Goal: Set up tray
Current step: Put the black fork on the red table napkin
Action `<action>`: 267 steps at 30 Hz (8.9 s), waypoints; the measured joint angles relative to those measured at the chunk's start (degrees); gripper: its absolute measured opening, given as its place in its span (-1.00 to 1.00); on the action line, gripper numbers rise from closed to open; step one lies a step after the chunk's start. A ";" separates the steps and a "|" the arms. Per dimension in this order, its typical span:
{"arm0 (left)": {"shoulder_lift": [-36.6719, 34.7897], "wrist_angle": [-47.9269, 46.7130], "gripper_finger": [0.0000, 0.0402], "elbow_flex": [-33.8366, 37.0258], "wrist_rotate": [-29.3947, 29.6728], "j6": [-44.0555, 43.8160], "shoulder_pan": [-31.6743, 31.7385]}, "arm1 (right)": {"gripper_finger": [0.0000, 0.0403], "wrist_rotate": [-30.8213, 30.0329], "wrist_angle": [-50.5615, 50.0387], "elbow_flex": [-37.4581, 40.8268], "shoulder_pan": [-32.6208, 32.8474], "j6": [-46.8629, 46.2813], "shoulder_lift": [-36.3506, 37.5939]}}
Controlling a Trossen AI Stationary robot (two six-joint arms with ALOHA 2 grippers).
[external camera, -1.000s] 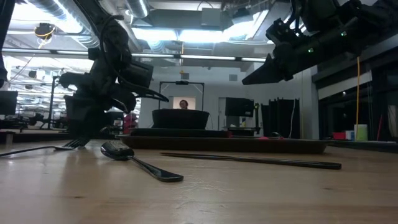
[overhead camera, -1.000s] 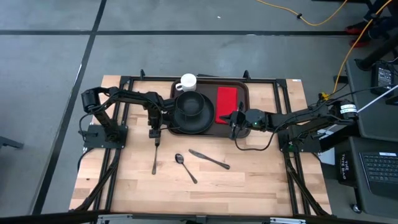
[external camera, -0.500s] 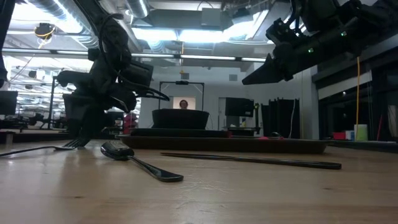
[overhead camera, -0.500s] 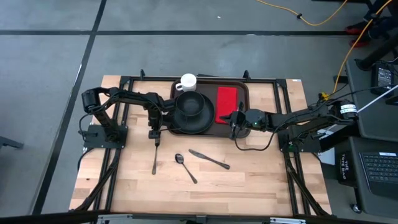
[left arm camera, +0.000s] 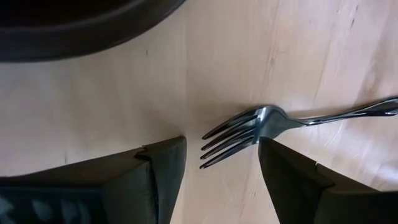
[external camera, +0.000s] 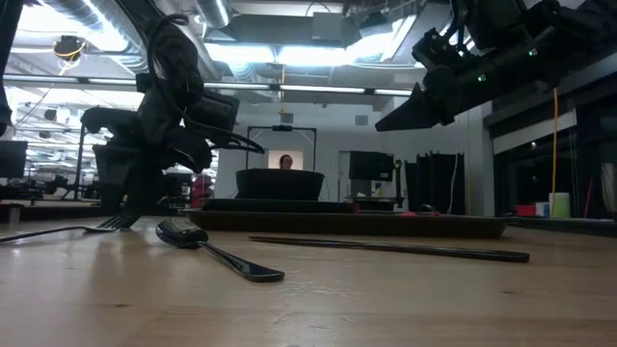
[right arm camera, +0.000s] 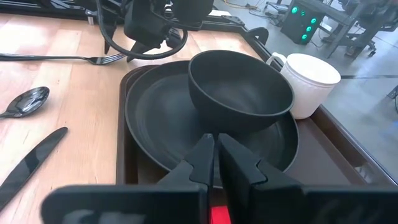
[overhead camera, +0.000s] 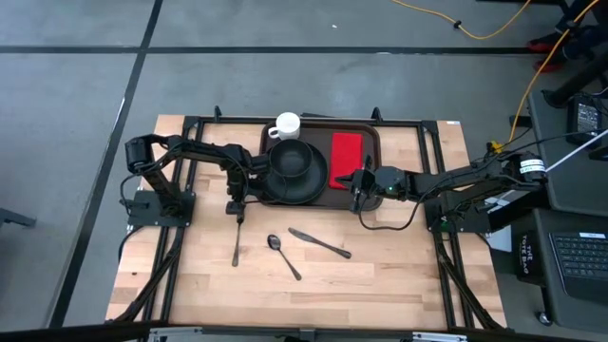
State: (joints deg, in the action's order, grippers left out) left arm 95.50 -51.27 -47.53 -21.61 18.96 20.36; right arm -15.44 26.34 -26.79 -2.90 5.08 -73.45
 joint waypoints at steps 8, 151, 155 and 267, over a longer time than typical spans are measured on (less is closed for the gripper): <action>0.02 0.37 -0.02 0.28 -0.96 0.76 -0.02 | -0.86 0.00 0.00 0.00 0.00 -0.02 0.00; -28.52 40.81 -0.99 -11.34 20.93 -8.81 10.93 | -0.90 -25.97 6.90 -31.93 0.22 40.69 -24.64; -28.52 40.81 -0.99 -11.34 20.97 -8.84 10.93 | -0.77 -26.05 6.85 -34.66 0.04 41.00 -26.63; -35.63 40.50 -0.54 -10.64 15.96 -1.31 10.88 | -0.89 -35.56 14.10 -35.32 -4.97 47.00 -26.80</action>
State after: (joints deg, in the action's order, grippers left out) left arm 59.88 -10.76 -58.17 -5.64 17.65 31.24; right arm -51.00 40.45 -62.11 -7.87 52.08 -100.25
